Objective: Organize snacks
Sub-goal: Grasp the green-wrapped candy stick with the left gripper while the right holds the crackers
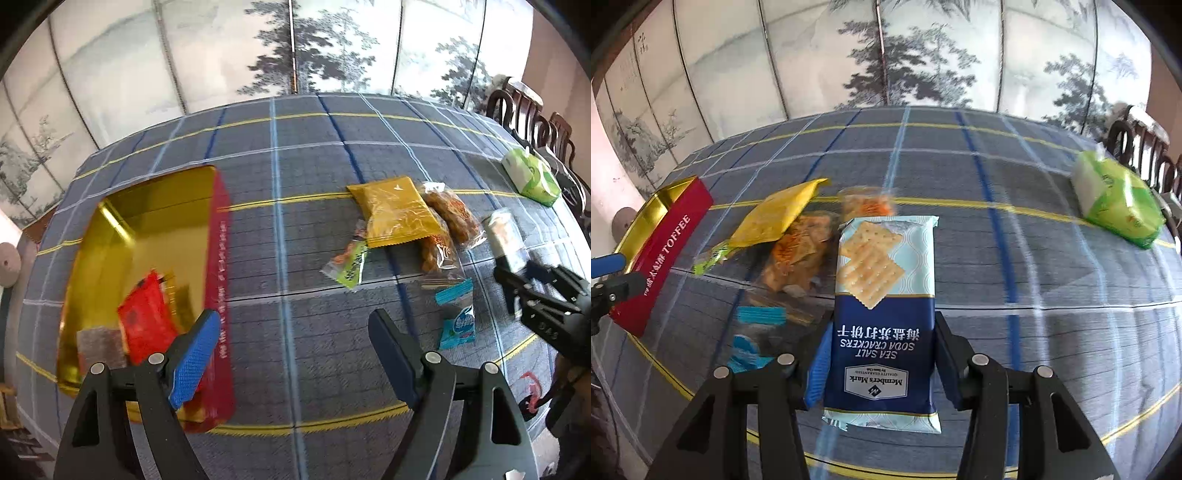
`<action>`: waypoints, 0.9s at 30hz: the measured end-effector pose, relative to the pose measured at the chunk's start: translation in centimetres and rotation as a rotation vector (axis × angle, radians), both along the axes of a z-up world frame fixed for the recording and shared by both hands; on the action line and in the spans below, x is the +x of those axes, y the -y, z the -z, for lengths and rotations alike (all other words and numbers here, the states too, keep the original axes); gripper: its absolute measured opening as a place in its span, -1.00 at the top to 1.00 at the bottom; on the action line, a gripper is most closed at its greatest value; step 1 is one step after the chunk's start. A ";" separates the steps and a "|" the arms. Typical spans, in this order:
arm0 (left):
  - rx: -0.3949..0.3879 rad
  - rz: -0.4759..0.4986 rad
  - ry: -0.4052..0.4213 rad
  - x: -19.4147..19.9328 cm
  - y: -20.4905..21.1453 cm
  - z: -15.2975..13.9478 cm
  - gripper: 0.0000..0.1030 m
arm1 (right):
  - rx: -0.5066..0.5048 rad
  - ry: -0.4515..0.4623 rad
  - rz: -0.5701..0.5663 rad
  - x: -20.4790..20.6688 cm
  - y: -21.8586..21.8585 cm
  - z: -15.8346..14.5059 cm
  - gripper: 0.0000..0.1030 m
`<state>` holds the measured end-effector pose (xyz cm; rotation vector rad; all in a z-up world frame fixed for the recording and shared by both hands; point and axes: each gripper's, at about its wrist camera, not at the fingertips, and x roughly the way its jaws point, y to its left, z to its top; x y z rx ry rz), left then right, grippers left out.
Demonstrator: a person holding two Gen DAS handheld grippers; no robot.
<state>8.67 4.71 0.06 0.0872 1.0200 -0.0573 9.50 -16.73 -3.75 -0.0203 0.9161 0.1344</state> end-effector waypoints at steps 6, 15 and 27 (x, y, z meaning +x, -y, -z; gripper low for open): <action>0.002 0.064 -0.009 1.3 1.6 1.2 -0.54 | -0.024 0.009 0.085 0.6 3.6 0.7 0.02; 0.031 0.115 -0.036 4.2 3.2 2.6 -0.32 | -0.006 0.016 0.146 2.2 5.9 1.8 0.02; -0.017 0.139 -0.054 7.2 4.0 4.6 0.18 | -0.003 0.012 0.140 2.7 6.2 1.9 -0.02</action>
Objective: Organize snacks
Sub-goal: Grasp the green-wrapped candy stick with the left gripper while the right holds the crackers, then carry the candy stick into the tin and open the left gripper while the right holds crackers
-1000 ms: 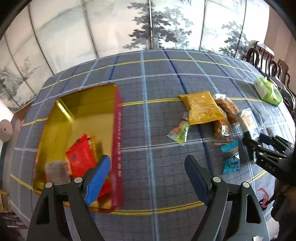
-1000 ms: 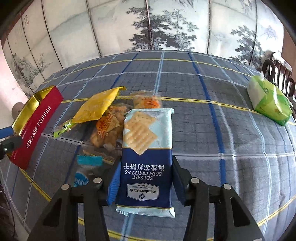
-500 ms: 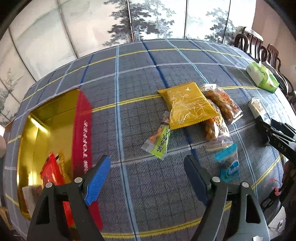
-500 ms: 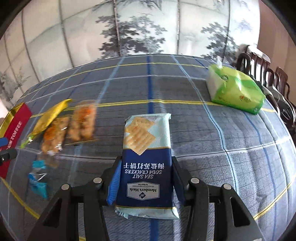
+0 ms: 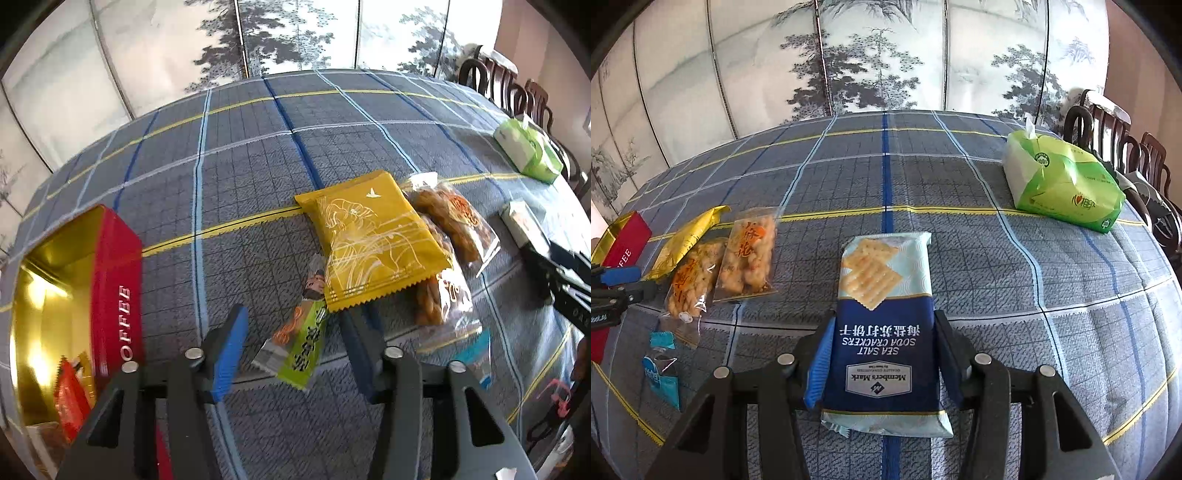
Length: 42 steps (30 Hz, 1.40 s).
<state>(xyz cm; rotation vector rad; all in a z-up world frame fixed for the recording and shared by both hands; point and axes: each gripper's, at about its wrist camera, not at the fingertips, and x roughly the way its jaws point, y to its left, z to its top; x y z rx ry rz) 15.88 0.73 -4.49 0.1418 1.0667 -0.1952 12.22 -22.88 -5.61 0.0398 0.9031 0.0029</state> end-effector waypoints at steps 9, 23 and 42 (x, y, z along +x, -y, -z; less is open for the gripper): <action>-0.031 0.000 -0.002 -0.8 0.2 0.2 0.62 | -0.007 -0.001 0.000 0.0 0.0 0.0 -0.02; -0.052 -0.040 -0.003 -4.0 -1.1 -1.0 0.64 | -0.042 -0.006 -0.001 -0.2 -0.7 0.0 -0.02; -0.062 -0.141 0.113 -8.7 -6.0 -6.4 0.64 | -0.043 -0.007 -0.001 -0.2 -0.7 0.0 -0.02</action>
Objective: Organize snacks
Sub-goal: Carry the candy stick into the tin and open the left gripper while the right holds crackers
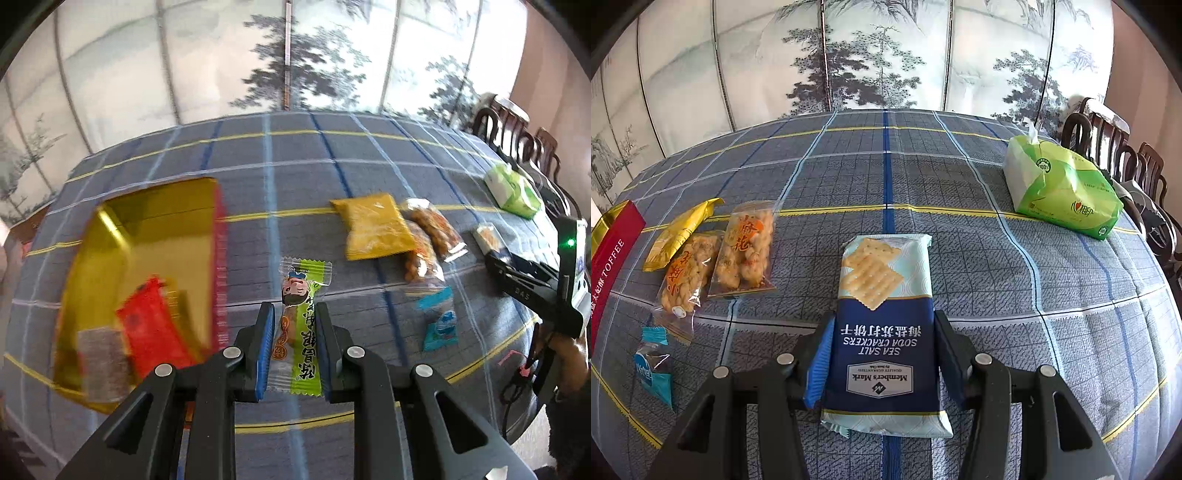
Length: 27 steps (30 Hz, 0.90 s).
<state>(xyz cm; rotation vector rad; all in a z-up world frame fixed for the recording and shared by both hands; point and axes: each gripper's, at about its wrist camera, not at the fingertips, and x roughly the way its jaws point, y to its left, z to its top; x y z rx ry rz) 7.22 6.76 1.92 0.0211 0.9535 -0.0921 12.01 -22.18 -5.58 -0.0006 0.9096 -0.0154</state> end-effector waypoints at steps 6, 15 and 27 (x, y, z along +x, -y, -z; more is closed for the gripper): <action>0.019 -0.094 0.026 -1.4 -4.8 -1.3 0.64 | 0.000 0.000 0.000 0.0 0.0 0.0 -0.02; 0.064 -0.242 0.037 -1.6 -12.1 -1.7 0.64 | -0.002 0.001 0.002 0.0 0.0 0.0 -0.02; 0.056 -0.311 -0.024 -0.1 -17.0 0.7 0.64 | -0.002 0.001 0.002 0.0 -0.1 0.0 -0.02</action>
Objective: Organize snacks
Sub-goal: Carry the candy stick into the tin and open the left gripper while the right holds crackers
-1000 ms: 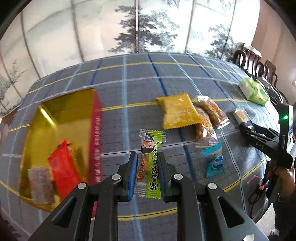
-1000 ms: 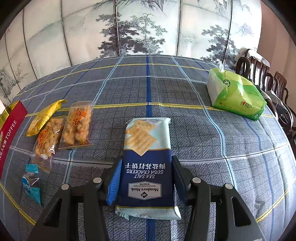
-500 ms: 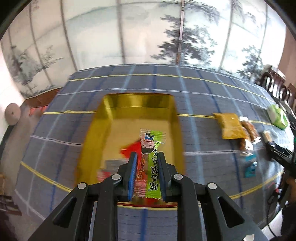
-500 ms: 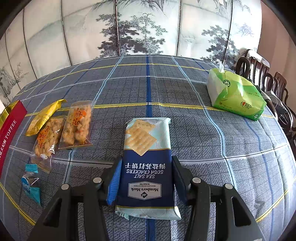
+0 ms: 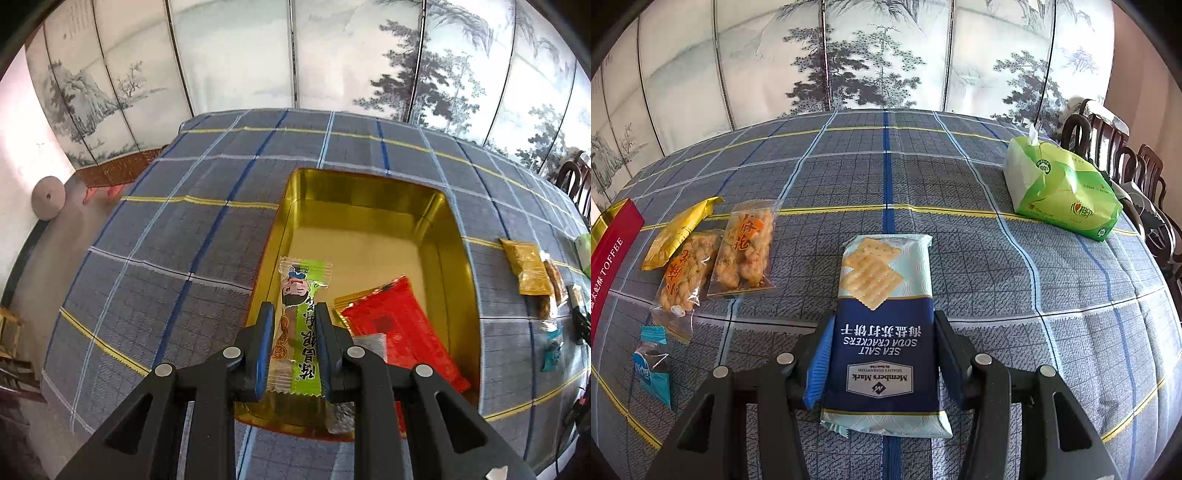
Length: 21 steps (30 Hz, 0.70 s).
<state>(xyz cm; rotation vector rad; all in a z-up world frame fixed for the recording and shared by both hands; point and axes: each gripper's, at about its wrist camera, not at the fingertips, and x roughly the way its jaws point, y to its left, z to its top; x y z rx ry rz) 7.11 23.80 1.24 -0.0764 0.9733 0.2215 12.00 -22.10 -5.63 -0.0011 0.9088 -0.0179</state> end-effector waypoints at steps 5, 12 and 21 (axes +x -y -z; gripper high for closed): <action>0.003 0.024 -0.026 0.2 0.3 1.2 0.64 | -0.001 0.000 0.000 0.0 0.0 0.0 -0.02; -0.012 0.017 -0.024 0.0 0.0 1.6 0.61 | -0.001 0.000 0.000 0.0 0.0 0.0 -0.02; 0.010 0.020 -0.025 0.0 0.4 1.5 0.62 | -0.004 0.000 0.004 0.0 0.0 0.0 0.01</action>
